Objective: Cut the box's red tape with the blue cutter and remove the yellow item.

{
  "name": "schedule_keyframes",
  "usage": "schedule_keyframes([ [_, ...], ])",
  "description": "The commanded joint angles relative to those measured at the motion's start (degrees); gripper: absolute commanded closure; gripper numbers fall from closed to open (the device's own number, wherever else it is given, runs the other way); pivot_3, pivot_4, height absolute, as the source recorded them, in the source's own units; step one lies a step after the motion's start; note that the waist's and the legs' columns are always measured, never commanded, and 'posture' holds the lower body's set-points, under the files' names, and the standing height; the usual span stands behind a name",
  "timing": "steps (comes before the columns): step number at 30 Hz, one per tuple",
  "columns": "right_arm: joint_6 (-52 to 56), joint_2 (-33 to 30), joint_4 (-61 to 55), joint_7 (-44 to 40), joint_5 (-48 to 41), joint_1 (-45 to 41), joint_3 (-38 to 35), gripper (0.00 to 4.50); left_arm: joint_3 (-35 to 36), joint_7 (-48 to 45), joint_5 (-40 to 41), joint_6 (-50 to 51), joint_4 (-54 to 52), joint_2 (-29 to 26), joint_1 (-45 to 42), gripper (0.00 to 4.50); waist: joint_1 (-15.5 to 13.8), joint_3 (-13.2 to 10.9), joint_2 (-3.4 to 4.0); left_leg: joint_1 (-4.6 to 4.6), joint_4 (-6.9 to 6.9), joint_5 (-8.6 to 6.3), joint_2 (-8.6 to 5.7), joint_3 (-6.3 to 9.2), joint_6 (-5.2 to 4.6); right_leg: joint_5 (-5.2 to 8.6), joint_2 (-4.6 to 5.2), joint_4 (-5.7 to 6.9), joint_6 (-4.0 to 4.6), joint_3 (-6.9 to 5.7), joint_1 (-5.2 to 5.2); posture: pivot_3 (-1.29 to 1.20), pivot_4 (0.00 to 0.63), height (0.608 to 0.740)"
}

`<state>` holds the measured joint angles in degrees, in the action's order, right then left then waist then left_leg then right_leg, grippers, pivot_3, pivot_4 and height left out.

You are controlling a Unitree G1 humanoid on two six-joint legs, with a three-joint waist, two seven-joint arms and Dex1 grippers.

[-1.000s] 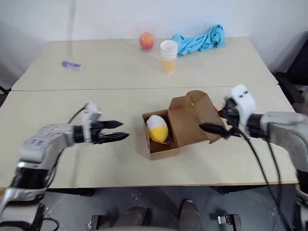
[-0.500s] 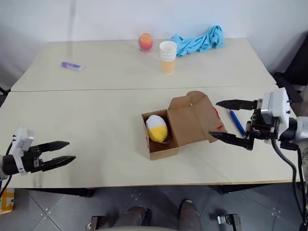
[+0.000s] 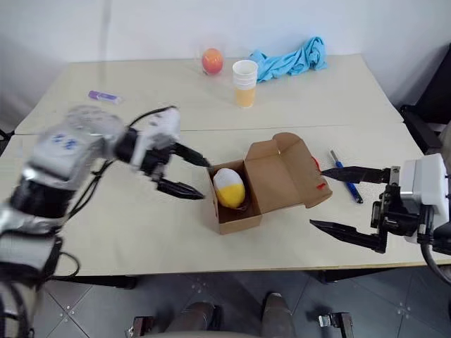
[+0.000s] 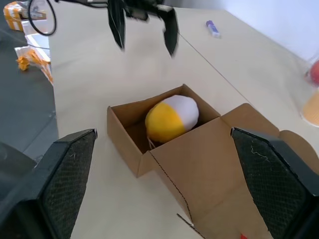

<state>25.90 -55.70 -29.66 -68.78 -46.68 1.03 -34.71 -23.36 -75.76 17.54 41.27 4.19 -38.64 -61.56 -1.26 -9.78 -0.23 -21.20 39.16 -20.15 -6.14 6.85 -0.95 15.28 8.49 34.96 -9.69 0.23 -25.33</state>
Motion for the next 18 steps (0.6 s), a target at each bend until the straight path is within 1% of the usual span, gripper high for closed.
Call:
schedule_keyframes([
  [1, 0.5, 0.4, -4.1, 4.0, -1.8, -0.7, -1.7, 0.00, -6.9, 2.0, -9.1, -8.5, 7.1, 5.3, -3.7, 0.02, -0.1, 0.0, 0.00, 0.01, 0.01, 0.00, -0.01, -0.01, 0.00, 0.00, 0.00, 0.01, 0.00, 0.00, 0.00, 0.00, 0.150, 0.740],
  [2, 0.7, 0.8, -4.8, 5.3, -2.2, -0.8, -1.8, 0.00, -8.0, 2.8, -11.2, -10.4, 9.3, 6.8, -4.4, 0.02, -0.2, 0.0, -0.02, 0.01, 0.01, 0.00, 0.00, -0.01, 0.00, 0.00, 0.00, 0.01, 0.00, 0.01, 0.00, 0.00, 0.150, 0.740],
  [4, 1.2, 1.6, -6.8, 7.5, -3.2, -0.2, -2.2, 0.00, -7.9, 4.1, -12.4, -11.7, 12.9, 10.6, -5.9, 0.02, -0.1, 0.0, -0.07, -0.01, 0.01, 0.00, -0.01, -0.02, 0.00, 0.00, 0.00, -0.01, -0.01, 0.01, -0.01, 0.00, 0.150, 0.740],
  [5, 1.5, 1.9, -7.6, 8.3, -3.5, 0.3, -2.3, 0.00, -8.3, 4.2, -13.6, -13.2, 14.4, 11.6, -6.4, 0.02, -0.2, -0.1, -0.12, -0.01, 0.01, 0.00, 0.00, -0.02, 0.00, -0.01, 0.00, 0.00, -0.01, 0.02, -0.02, 0.00, 0.150, 0.740],
  [9, 1.7, 2.9, -9.9, 10.5, -4.3, 1.9, -2.8, 0.00, -10.3, 4.1, -18.2, -17.3, 19.2, 14.6, -7.7, 0.02, -0.3, -0.1, -0.18, -0.06, 0.03, 0.00, 0.00, -0.01, 0.00, -0.01, 0.02, 0.00, -0.03, 0.02, -0.05, 0.00, 0.150, 0.740],
  [13, 1.5, 3.1, -10.8, 12.3, -5.0, 2.9, -3.6, 0.00, -12.2, 2.3, -22.5, -21.7, 23.1, 15.2, -8.8, 0.02, -0.4, -0.1, -0.19, -0.06, 0.05, 0.01, -0.01, -0.01, -0.02, -0.03, 0.02, 0.00, -0.05, 0.03, -0.04, 0.00, 0.150, 0.740],
  [16, 1.5, 2.9, -10.8, 13.0, -5.5, 3.0, -4.2, 0.00, -12.1, 2.2, -24.9, -24.4, 25.7, 15.5, -9.6, 0.60, -0.3, -0.1, -0.19, -0.06, 0.05, 0.01, -0.01, -0.01, -0.02, -0.03, 0.01, 0.00, -0.06, 0.03, -0.05, 0.00, 0.150, 0.740],
  [18, 1.2, 2.8, -10.6, 13.0, -5.4, 3.2, -4.3, 0.00, -11.9, 2.0, -26.0, -25.7, 27.2, 16.1, -10.1, 1.18, -0.3, -0.1, -0.19, -0.06, 0.05, 0.01, -0.01, -0.01, -0.02, -0.03, 0.02, 0.02, -0.06, 0.03, -0.05, 0.00, 0.150, 0.740],
])
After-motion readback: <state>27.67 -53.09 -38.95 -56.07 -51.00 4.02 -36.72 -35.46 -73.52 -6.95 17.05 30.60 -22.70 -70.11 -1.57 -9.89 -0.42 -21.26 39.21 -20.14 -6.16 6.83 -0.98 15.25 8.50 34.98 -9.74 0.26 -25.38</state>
